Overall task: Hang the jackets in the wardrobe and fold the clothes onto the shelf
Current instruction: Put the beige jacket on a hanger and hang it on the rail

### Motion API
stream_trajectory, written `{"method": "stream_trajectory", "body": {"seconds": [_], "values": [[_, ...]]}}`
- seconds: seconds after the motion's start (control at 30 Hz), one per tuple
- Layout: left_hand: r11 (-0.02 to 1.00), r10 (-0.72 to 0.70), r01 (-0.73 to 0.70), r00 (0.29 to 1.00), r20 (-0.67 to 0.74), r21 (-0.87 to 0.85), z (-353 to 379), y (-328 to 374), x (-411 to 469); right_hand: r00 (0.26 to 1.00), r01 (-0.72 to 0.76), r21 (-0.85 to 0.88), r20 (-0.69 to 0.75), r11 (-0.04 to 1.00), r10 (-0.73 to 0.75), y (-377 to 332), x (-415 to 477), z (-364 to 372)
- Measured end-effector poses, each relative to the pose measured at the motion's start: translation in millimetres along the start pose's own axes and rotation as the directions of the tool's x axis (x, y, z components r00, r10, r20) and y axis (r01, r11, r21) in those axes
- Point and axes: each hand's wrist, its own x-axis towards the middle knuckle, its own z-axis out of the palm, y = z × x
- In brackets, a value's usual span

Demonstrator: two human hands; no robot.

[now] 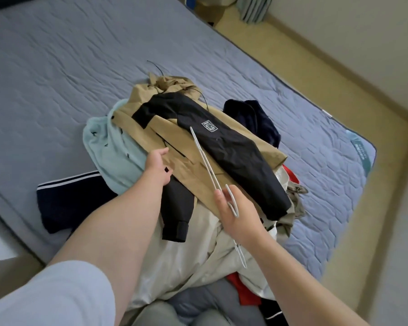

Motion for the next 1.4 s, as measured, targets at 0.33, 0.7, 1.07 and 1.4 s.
{"method": "stream_trajectory", "body": {"seconds": [0.33, 0.7, 1.07, 1.4], "values": [[0.987, -0.043, 0.06, 0.993, 0.113, -0.146, -6.7, 1.7, 16.6, 0.998, 0.051, -0.002, -0.028, 0.999, -0.051, 0.3, -8.1, -11.0], [0.998, -0.029, 0.015, 0.972, 0.231, 0.063, 4.1, 16.0, -86.4, 0.98, 0.159, -0.041, -0.111, 0.986, -0.163, -19.0, -31.9, -33.4], [0.944, 0.129, -0.294, 0.751, 0.648, 0.153, -2.2, 22.6, -264.6, 0.961, 0.276, 0.116, -0.058, 0.954, -0.271, -65.3, -69.7, -49.4], [0.999, -0.001, 0.025, 0.893, 0.451, -0.046, -1.5, 50.5, -263.4, 0.854, 0.475, 0.032, -0.258, 0.879, -0.452, -101.6, -102.2, -97.9]]}}
